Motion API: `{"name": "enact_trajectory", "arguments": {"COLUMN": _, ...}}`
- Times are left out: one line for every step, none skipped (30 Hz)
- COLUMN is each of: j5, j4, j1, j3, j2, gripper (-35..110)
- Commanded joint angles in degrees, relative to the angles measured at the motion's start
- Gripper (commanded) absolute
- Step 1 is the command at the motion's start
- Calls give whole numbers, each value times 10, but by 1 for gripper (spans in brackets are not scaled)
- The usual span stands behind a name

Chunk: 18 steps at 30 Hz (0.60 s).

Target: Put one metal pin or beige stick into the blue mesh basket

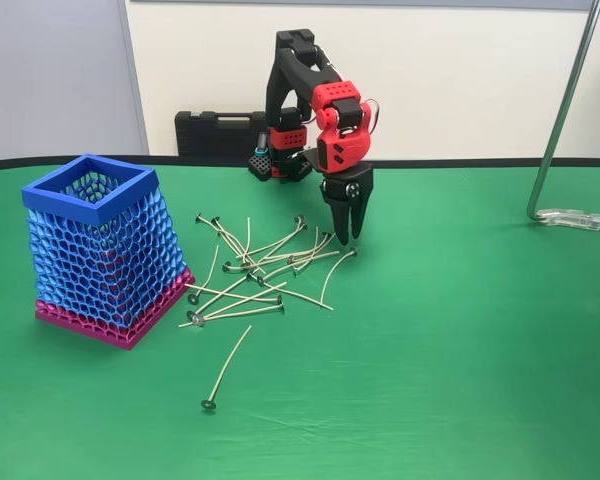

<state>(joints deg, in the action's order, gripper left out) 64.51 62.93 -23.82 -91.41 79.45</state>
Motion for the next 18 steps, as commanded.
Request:
{"name": "enact_trajectory", "arguments": {"j5": 0, "j4": 0, "j1": 4, "j3": 25, "j2": 3, "gripper": 18}}
{"name": "enact_trajectory", "arguments": {"j5": -1, "j4": 0, "j1": 4, "j3": 27, "j2": 1, "gripper": 18}}
{"name": "enact_trajectory", "arguments": {"j5": -1, "j4": 0, "j1": 4, "j3": 29, "j2": 0, "gripper": 18}}
{"name": "enact_trajectory", "arguments": {"j5": -1, "j4": 0, "j1": 4, "j3": 31, "j2": -2, "gripper": 18}}
{"name": "enact_trajectory", "arguments": {"j5": -1, "j4": 0, "j1": 4, "j3": 33, "j2": -4, "gripper": 18}}
{"name": "enact_trajectory", "arguments": {"j5": -2, "j4": 0, "j1": 4, "j3": 36, "j2": -7, "gripper": 18}}
{"name": "enact_trajectory", "arguments": {"j5": -2, "j4": 0, "j1": 4, "j3": 39, "j2": -10, "gripper": 18}}
{"name": "enact_trajectory", "arguments": {"j5": -4, "j4": 0, "j1": 5, "j3": 41, "j2": -13, "gripper": 18}}
{"name": "enact_trajectory", "arguments": {"j5": -4, "j4": 0, "j1": 5, "j3": 43, "j2": -16, "gripper": 18}}
{"name": "enact_trajectory", "arguments": {"j5": -4, "j4": 0, "j1": 5, "j3": 46, "j2": -18, "gripper": 18}}
{"name": "enact_trajectory", "arguments": {"j5": -4, "j4": 0, "j1": 5, "j3": 47, "j2": -20, "gripper": 18}}
{"name": "enact_trajectory", "arguments": {"j5": -5, "j4": 0, "j1": 5, "j3": 49, "j2": -23, "gripper": 18}}
{"name": "enact_trajectory", "arguments": {"j5": -6, "j4": 0, "j1": 5, "j3": 52, "j2": -25, "gripper": 19}}
{"name": "enact_trajectory", "arguments": {"j5": -6, "j4": 0, "j1": 5, "j3": 54, "j2": -27, "gripper": 19}}
{"name": "enact_trajectory", "arguments": {"j5": -5, "j4": 0, "j1": 5, "j3": 55, "j2": -29, "gripper": 18}}
{"name": "enact_trajectory", "arguments": {"j5": -4, "j4": 0, "j1": 5, "j3": 58, "j2": -33, "gripper": 17}}
{"name": "enact_trajectory", "arguments": {"j5": -3, "j4": 0, "j1": 5, "j3": 60, "j2": -35, "gripper": 17}}
{"name": "enact_trajectory", "arguments": {"j5": -4, "j4": -1, "j1": 5, "j3": 60, "j2": -38, "gripper": 18}}
